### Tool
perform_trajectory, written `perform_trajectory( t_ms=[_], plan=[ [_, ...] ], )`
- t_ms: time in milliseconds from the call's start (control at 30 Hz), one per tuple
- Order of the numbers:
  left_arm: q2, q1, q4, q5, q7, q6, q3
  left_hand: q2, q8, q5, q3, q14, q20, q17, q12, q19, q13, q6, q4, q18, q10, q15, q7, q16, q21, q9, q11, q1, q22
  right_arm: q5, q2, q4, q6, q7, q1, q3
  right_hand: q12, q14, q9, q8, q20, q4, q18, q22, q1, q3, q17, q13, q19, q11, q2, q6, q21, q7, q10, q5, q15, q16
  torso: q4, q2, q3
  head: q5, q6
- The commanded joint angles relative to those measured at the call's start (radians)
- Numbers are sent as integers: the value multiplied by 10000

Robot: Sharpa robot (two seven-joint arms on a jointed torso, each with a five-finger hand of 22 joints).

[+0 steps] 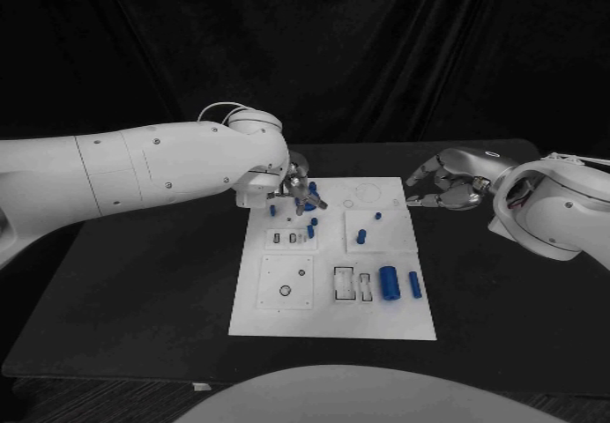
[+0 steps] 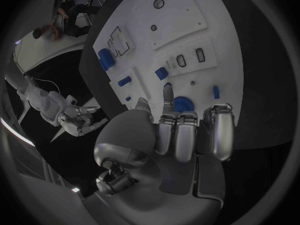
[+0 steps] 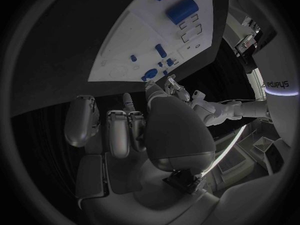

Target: Assemble the parts on the task board

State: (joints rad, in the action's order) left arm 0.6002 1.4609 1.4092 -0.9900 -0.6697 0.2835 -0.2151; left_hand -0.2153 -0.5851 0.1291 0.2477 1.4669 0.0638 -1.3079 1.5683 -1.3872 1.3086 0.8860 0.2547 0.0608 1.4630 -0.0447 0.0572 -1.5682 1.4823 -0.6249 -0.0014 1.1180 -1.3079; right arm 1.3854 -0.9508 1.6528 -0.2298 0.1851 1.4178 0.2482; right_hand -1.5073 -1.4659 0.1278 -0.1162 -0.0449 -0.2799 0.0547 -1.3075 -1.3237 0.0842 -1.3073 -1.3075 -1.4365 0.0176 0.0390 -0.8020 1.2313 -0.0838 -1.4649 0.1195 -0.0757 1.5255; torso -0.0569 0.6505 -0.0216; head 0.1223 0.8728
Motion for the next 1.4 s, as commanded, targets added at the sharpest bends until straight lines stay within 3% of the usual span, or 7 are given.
perform_trajectory(
  t_ms=[33,267,367,567,800,1167,1400],
  plan=[
    [-85,-2,-24,-52,-145,270,9,3,149,81,-73,1039,14,-2629,25,73,2622,32,-14,-40,1078,-15,47,-26,-75,-13,-4,-114,-427,20,2,-19,-205,55,-51,-7,59,-888,-11,-2,15,35,155,-1706,1,-27,-2116,-1869,48,-70,-78,-51,-35,-10,-516,40,60,-24,-12,-3,-52,-5,-2],
    [-149,-72,-72,-53,-13,270,8,164,774,282,-361,1039,68,-2629,25,132,2622,89,-379,-25,1078,38,111,-26,-131,-12,53,75,-396,21,45,-33,-391,-1,-153,-7,56,-898,-19,4,16,37,152,-1711,-6,-30,-2148,-1871,39,-70,-83,-53,-19,-13,-521,67,60,6,-41,-1,-17,28,-2],
    [-165,-124,-95,-53,3,295,8,179,875,288,-404,1039,76,-2629,25,146,2622,138,-418,-20,1078,47,117,-26,-144,-3,60,74,-383,21,44,-31,-418,-8,-176,-7,54,-902,-21,7,16,34,149,-1715,-4,-32,-2159,-1874,33,-71,-87,-52,-5,-14,-523,74,60,15,-24,-9,-9,31,-2],
    [-188,-225,-100,-53,0,318,7,191,1100,191,-463,1039,92,-2629,25,185,2622,271,-424,-7,1078,58,127,-26,-179,23,70,-34,-347,21,53,-44,-474,-29,-198,-7,59,-902,-26,11,17,26,147,-1717,4,-38,-2156,-1868,27,-71,-91,-53,5,-15,-521,85,60,13,-47,-18,-13,42,-2],
    [-193,-289,-79,-53,88,350,7,190,1316,78,-573,1039,105,-2629,25,221,2622,434,-497,3,1078,67,119,-26,-218,21,72,-73,-321,21,87,-58,-470,-54,-207,-8,78,-898,-29,14,17,22,150,-1714,9,-43,-2143,-1846,31,-71,-92,-54,-9,-15,-507,89,60,1,-1,-23,-24,-91,-2],
    [-180,-473,-132,-53,64,487,6,193,1391,15,-633,1039,102,-2629,25,252,2622,592,-532,15,1078,56,94,-26,-248,-15,55,-114,-290,21,114,-92,-430,-88,-234,-8,78,-898,-29,14,17,22,150,-1714,9,-43,-2143,-1846,31,-71,-92,-54,-9,-15,-507,89,60,1,-9,-39,-47,-170,-2],
    [-175,-562,-183,-53,151,458,6,194,1614,327,-895,1039,69,-2629,25,256,2622,750,-798,21,1078,18,41,-26,-280,-79,10,51,-293,21,119,-115,-371,-93,-266,-8,103,-897,-32,16,17,19,150,-1713,13,-50,-2136,-1818,31,-70,-91,-58,-13,-15,-489,92,60,-4,-8,-42,-52,-148,-2]
  ],
)
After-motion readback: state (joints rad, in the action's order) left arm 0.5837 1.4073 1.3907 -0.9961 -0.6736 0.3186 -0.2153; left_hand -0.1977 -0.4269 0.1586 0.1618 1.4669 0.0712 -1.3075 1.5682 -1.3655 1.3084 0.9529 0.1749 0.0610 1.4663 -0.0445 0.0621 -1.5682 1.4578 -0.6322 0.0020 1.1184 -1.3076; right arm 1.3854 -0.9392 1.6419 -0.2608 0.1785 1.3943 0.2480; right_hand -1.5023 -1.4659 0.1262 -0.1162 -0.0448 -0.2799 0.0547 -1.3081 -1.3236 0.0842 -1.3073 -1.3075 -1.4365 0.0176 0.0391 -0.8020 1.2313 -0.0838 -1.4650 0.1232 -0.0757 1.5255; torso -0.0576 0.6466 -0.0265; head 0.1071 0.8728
